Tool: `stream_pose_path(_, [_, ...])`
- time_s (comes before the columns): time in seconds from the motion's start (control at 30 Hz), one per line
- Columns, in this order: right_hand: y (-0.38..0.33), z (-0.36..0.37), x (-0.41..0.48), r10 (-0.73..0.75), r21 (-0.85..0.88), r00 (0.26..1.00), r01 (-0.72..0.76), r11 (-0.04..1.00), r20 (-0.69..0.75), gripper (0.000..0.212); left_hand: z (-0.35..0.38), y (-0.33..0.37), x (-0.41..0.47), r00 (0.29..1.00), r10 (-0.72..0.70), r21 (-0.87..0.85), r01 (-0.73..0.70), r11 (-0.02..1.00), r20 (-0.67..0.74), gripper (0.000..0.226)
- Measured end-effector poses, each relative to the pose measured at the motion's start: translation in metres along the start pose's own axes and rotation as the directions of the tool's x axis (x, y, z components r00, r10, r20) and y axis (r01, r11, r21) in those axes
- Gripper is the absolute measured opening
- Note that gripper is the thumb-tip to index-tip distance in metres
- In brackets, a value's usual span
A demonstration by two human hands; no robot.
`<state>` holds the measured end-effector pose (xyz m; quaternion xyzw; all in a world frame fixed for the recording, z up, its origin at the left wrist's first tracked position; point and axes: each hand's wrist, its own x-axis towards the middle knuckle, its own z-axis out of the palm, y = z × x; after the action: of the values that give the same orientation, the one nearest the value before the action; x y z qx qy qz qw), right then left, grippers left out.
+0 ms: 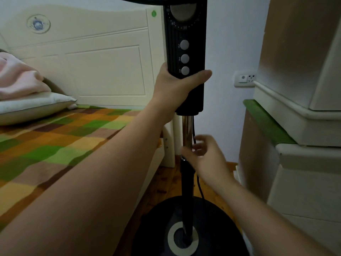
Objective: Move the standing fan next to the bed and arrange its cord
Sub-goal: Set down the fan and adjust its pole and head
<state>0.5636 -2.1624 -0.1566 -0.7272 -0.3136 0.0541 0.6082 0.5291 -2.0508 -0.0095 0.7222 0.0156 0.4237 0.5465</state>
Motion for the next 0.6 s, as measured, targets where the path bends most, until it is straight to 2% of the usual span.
stream_pose_path(0.1, [0.017,0.023,-0.002,0.019,-0.059,0.998,-0.016,0.998,0.063,0.049,0.002,0.0,-0.001,1.0,0.004,0.01,-0.004,1.0,-0.03,0.043])
stream_pose_path(0.2, [0.023,0.035,0.01,0.071,-0.039,0.993,-0.067,0.997,0.098,0.037,0.004,0.0,-0.003,0.999,0.013,0.01,-0.012,1.0,-0.051,0.043])
stream_pose_path(0.37, [0.038,0.048,0.019,0.006,0.031,1.0,-0.006,1.0,-0.029,0.024,0.006,-0.003,-0.002,0.997,0.023,0.023,-0.022,0.999,-0.079,0.045])
stream_pose_path(0.6, [0.047,0.046,0.022,-0.06,0.052,0.998,0.06,0.997,-0.003,0.029,0.008,-0.001,-0.004,0.994,0.048,0.02,-0.046,0.999,-0.096,0.044])
